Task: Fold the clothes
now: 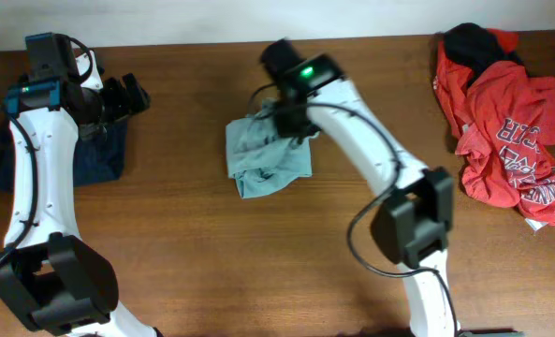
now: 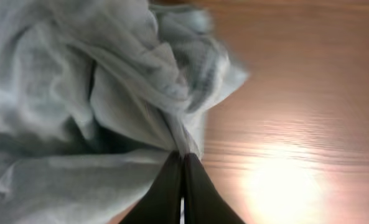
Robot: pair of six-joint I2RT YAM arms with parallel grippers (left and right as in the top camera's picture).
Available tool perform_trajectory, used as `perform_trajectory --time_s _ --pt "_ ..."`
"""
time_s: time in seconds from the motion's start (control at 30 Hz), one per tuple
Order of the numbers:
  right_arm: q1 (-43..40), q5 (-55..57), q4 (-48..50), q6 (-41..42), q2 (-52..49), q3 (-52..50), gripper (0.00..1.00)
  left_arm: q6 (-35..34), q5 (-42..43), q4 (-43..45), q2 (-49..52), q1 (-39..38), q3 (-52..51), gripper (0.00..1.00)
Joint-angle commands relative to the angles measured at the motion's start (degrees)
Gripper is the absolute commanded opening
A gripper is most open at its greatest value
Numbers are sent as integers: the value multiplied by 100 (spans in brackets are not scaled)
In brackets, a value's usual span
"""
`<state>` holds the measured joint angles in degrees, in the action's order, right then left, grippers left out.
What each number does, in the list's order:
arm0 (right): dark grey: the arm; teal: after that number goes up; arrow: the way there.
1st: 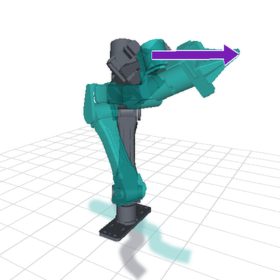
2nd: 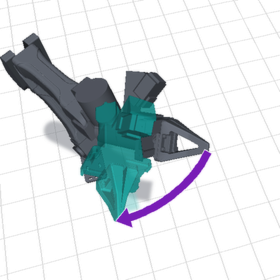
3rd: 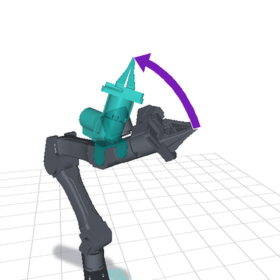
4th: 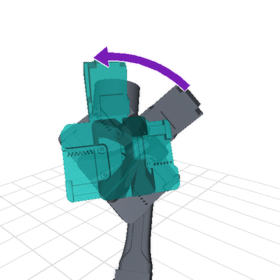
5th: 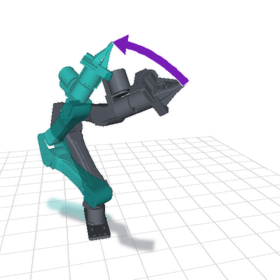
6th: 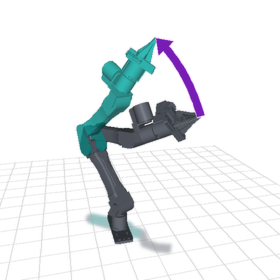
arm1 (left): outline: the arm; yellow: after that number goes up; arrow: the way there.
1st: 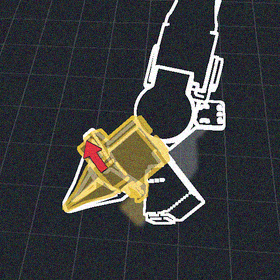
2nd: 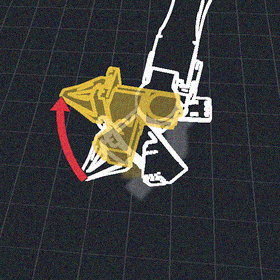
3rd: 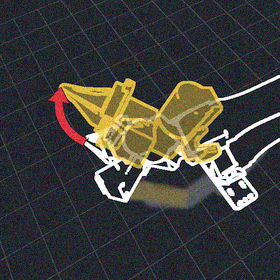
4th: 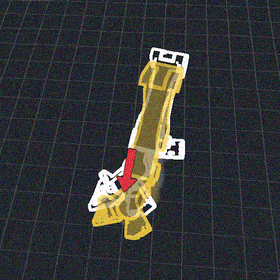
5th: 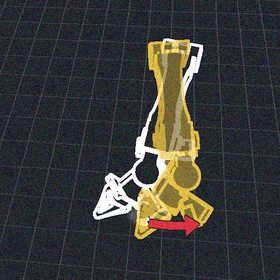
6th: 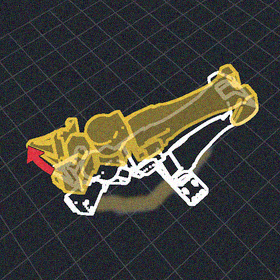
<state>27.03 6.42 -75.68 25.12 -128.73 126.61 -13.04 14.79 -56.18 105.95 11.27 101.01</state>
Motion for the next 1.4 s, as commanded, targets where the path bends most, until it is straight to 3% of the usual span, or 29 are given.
perform_trajectory --time_s 0.0,0.2,0.3,0.37,0.57,0.83,1.1,1.37 --pt "-352 20 -179 -131 142 -11 4 116 44 -4 -151 -2 61 99" --pt "-664 -334 -328 -129 127 -568 4 118 24 -2 -151 -2 61 99" --pt "-686 -424 -470 -131 125 -903 37 118 22 17 -146 -2 61 99" --pt "-686 -431 -514 -131 125 -1141 49 118 -35 17 -146 -2 61 99" --pt "-684 -439 -431 -177 247 -1082 49 133 -107 15 -146 -2 59 99" --pt "-396 -1226 59 -992 389 -426 49 133 -107 39 -146 -2 59 99" --pt "313 -909 254 -1145 125 -446 49 136 -107 81 -146 -2 59 99" --pt "457 -868 293 -1735 -190 -450 49 264 -111 129 -146 4 59 99"
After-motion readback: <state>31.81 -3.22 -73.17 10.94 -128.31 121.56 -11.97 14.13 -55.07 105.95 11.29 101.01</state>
